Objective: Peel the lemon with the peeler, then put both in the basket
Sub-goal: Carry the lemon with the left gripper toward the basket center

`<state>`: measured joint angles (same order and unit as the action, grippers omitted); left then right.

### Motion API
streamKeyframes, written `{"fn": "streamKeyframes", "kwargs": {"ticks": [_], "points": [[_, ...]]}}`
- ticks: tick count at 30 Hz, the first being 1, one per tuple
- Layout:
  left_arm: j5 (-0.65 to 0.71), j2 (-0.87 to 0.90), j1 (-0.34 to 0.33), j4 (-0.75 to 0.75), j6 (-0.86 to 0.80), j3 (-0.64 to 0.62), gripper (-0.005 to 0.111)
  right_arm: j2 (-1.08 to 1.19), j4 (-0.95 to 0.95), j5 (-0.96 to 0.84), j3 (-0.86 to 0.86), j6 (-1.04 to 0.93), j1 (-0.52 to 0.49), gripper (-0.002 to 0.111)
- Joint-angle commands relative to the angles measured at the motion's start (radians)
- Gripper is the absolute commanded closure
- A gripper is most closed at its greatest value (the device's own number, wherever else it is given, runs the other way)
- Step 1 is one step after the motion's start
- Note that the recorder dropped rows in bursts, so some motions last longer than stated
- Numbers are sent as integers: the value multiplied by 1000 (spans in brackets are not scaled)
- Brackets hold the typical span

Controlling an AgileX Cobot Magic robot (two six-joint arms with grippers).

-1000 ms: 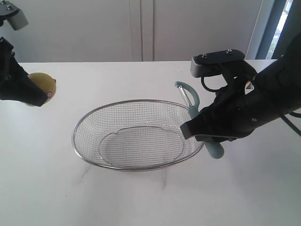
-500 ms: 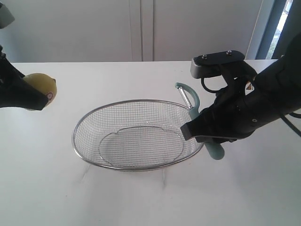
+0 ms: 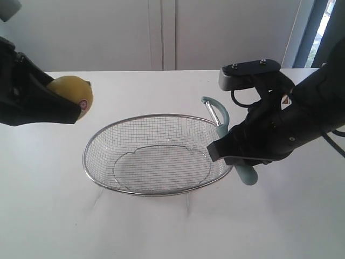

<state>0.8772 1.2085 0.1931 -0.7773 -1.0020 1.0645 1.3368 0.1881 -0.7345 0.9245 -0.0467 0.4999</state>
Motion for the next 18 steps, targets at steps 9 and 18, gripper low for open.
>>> {"fn": "streamKeyframes", "kwargs": {"ticks": [9,18], "points": [[-52,-2,88,-72,-39,-7,107,-9,7,-4,-3,4,-5,108],[-11,88,88,-224,-171,-7,107,-9,7,-2,-3,4,-5,108]]}}
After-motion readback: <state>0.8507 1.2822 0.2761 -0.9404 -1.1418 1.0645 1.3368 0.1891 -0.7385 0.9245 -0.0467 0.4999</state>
